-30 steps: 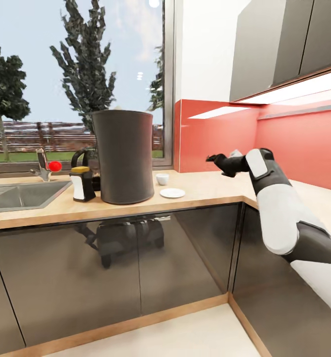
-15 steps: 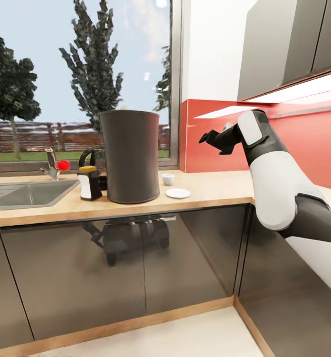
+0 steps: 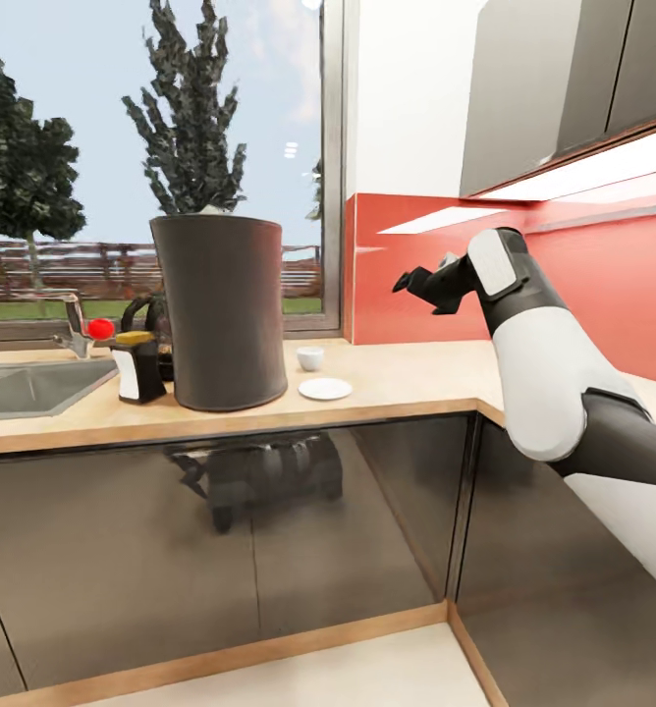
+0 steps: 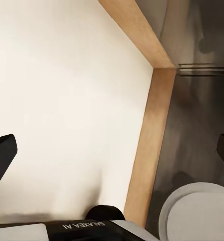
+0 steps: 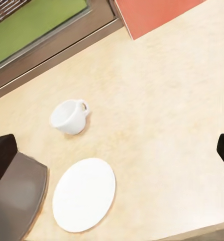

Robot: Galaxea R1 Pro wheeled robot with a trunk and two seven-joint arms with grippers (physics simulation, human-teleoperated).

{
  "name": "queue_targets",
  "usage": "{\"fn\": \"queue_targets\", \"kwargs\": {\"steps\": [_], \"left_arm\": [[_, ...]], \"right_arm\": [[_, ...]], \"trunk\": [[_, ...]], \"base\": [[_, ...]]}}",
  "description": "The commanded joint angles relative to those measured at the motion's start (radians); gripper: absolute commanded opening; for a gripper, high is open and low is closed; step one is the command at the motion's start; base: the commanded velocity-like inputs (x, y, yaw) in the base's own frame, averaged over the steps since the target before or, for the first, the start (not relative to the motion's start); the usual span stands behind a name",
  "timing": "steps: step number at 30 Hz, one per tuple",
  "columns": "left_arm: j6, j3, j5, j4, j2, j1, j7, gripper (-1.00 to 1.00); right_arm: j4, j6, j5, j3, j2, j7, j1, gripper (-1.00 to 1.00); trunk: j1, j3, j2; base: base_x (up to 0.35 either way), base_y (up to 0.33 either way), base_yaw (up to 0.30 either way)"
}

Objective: Set up a coffee station on the kitchen countertop: keep the coffee maker on the countertop, move the bottle of coffee from the kitchen shelf to the counter next to the coffee maker, place a paper coffee filter on top of the coffee maker, put the saucer next to the coffee maker with the coffee cup on the saucer, and place the electric kettle next to the coffee maker.

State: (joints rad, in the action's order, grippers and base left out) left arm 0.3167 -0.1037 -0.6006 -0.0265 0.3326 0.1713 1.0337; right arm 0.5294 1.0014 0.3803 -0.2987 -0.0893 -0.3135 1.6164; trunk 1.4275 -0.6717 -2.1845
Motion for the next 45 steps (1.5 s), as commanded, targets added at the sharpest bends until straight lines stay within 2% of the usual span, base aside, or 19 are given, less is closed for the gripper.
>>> {"fn": "queue_targets", "kwargs": {"steps": [1,10,13,24,45], "left_arm": [[0.010,-0.008,0.004,0.000,0.000,0.000,0.003,1.00],[0.010,-0.008,0.004,0.000,0.000,0.000,0.003,1.00],[0.010,-0.020,0.004,0.000,0.001,0.000,0.003,1.00],[0.010,-0.027,0.004,0.000,0.004,0.000,0.003,1.00],[0.011,-0.028,0.004,0.000,0.005,0.000,0.002,1.00]], "right_arm": [[0.001,0.002,0.011,-0.005,-0.001,-0.010,0.000,1.00],[-0.036,0.001,0.013,-0.005,-0.002,-0.010,-0.009,1.00],[-0.054,0.001,0.013,-0.004,-0.004,-0.010,-0.010,1.00],[-0.077,0.000,0.011,-0.005,-0.003,-0.010,-0.010,1.00],[-0.080,0.000,0.010,-0.004,-0.003,-0.010,-0.010,1.00]], "trunk": [[0.000,-0.001,0.000],[0.000,-0.001,0.000],[0.000,-0.001,0.000],[0.000,-0.001,0.000],[0.000,-0.001,0.000]], "base": [[0.132,-0.287,0.002],[0.053,-0.136,0.001],[0.001,-0.002,0.201],[0.000,0.000,0.220],[0.056,-0.083,0.015]]}}
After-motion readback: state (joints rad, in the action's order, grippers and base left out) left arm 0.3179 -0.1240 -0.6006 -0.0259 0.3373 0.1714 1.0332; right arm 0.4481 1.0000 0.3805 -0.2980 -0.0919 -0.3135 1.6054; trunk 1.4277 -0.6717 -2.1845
